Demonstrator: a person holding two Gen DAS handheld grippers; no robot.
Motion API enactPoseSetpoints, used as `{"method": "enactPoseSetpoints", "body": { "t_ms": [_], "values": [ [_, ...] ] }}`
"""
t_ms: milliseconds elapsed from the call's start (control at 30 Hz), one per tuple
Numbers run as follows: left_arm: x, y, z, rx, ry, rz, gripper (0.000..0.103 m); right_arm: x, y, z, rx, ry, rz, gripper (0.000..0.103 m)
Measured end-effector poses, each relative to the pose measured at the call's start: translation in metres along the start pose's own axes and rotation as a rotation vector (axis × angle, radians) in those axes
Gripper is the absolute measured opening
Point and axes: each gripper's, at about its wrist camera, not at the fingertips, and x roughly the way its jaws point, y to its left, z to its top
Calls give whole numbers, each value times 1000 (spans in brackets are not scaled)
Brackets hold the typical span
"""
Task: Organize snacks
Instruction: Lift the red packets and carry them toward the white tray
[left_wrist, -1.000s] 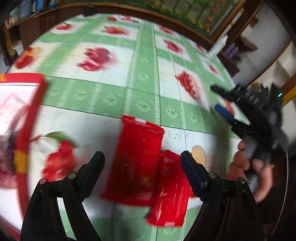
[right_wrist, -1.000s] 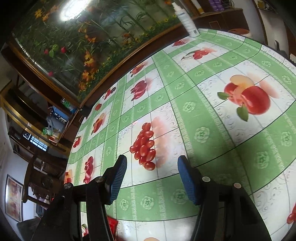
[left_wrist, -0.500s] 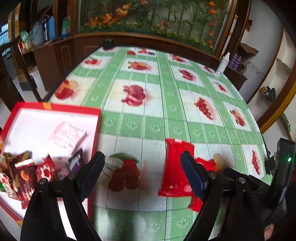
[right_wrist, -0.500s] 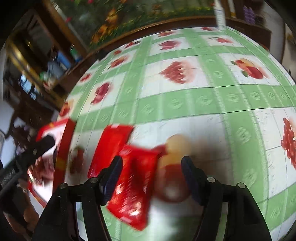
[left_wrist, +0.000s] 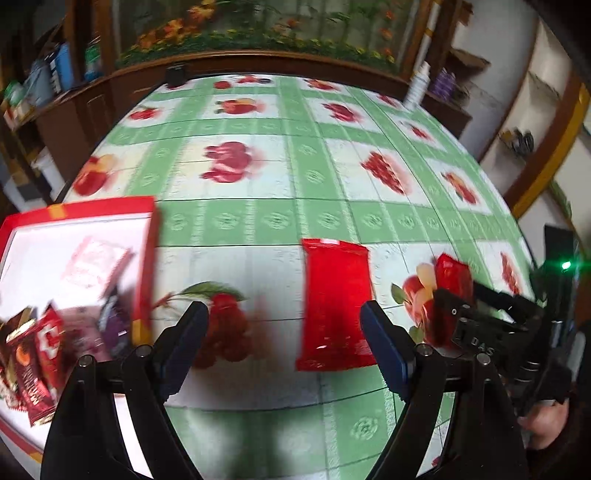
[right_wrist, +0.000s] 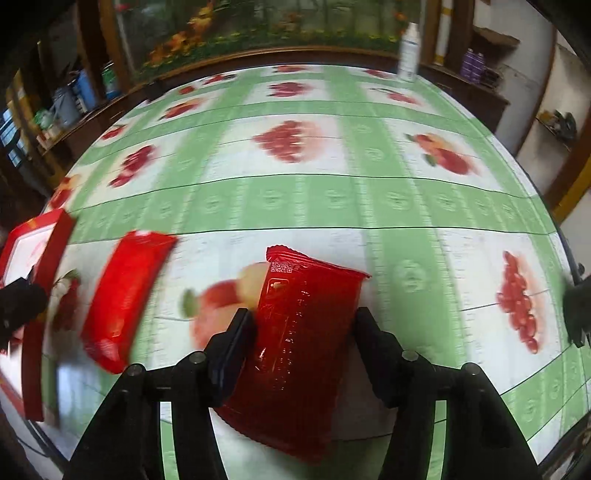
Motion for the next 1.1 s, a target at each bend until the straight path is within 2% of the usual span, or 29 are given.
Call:
{"method": "enactPoseSetpoints", "body": {
  "t_ms": [33,100,200,300,367,400,433,467,500,533,600,633,767,900,1100],
  "values": [
    [8,-7,1,17,17,12,84,-1,-3,-1,-6,0,0,65],
    [20,-14,2,26,49,19,84,-1,-4,-2,-6,4,-4,78],
    [34,-25,0,48,79,20,84,1,-8,-4,-4,-2,-11,88],
    [46,-35,-1,88,93,42,84,4,-17,-3,11,-8,-21,95],
    [54,-38,-3,104,113,43,86,6,-18,-2,18,-10,-26,95],
    [53,-41,-4,125,87,57,87,6,-17,-3,17,-14,-30,94],
    [53,-42,-6,138,75,35,86,6,-17,-3,15,-17,-31,91],
    [53,-43,-7,149,65,25,86,5,-15,-3,10,-27,-26,78],
    [52,-44,-9,164,55,19,85,2,-13,-3,-1,-40,-20,50],
    [52,-43,-10,171,47,13,82,-1,-10,-3,-15,-51,-13,48],
    [48,-42,-11,186,27,2,56,-3,-8,-2,-19,-44,-24,48],
    [45,-40,-11,188,24,-12,50,-3,-9,-3,-14,-50,-13,48],
    [41,-34,-14,185,17,-33,49,-5,-10,-6,7,-71,25,48],
    [32,-27,-16,140,12,-96,48,-11,-10,-11,42,-88,184,47],
    [5,-19,-19,129,-42,-82,48,-17,-13,-11,103,-101,330,47]
  ]
}}
